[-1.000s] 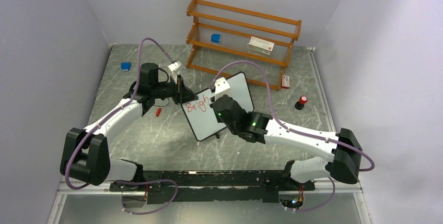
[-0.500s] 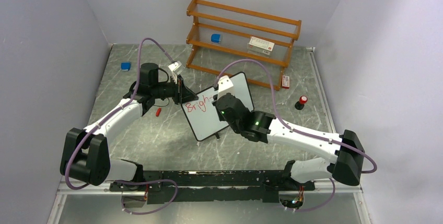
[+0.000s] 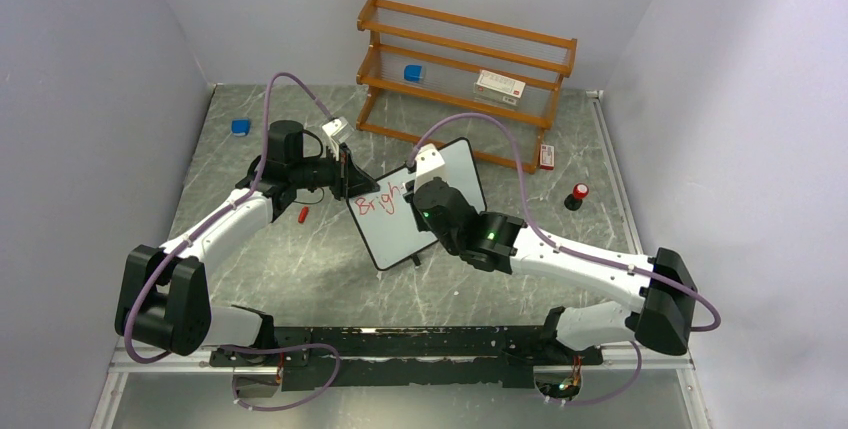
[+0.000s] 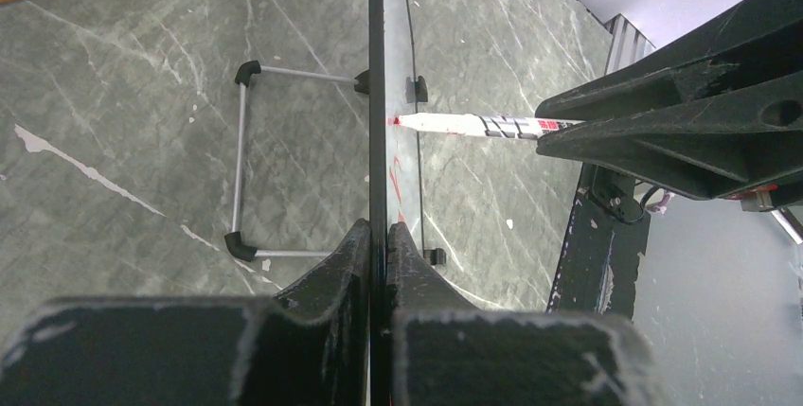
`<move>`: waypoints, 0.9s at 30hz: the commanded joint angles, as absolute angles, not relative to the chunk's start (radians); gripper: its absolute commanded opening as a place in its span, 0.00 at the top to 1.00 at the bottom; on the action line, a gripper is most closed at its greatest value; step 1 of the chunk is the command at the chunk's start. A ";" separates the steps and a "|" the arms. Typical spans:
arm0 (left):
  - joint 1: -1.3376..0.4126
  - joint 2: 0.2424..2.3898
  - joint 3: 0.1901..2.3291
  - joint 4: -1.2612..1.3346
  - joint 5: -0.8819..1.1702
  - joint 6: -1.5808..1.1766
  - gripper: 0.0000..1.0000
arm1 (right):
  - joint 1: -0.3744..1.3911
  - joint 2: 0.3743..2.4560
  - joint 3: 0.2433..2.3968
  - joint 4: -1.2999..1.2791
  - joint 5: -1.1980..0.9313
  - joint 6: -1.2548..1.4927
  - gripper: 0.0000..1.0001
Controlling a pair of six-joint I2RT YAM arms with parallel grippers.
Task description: Write a sentence on the whiteboard
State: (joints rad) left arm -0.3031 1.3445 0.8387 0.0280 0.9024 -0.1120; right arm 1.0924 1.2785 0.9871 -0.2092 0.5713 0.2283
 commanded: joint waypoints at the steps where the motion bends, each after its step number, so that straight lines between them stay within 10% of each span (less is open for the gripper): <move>1: -0.319 1.345 0.853 0.002 0.924 -0.066 0.95 | 1.085 1.290 1.005 -0.176 0.578 0.222 1.00; 27: -0.319 1.348 0.851 0.006 0.927 -0.070 0.95 | 1.075 1.299 0.988 -0.280 0.517 0.254 1.00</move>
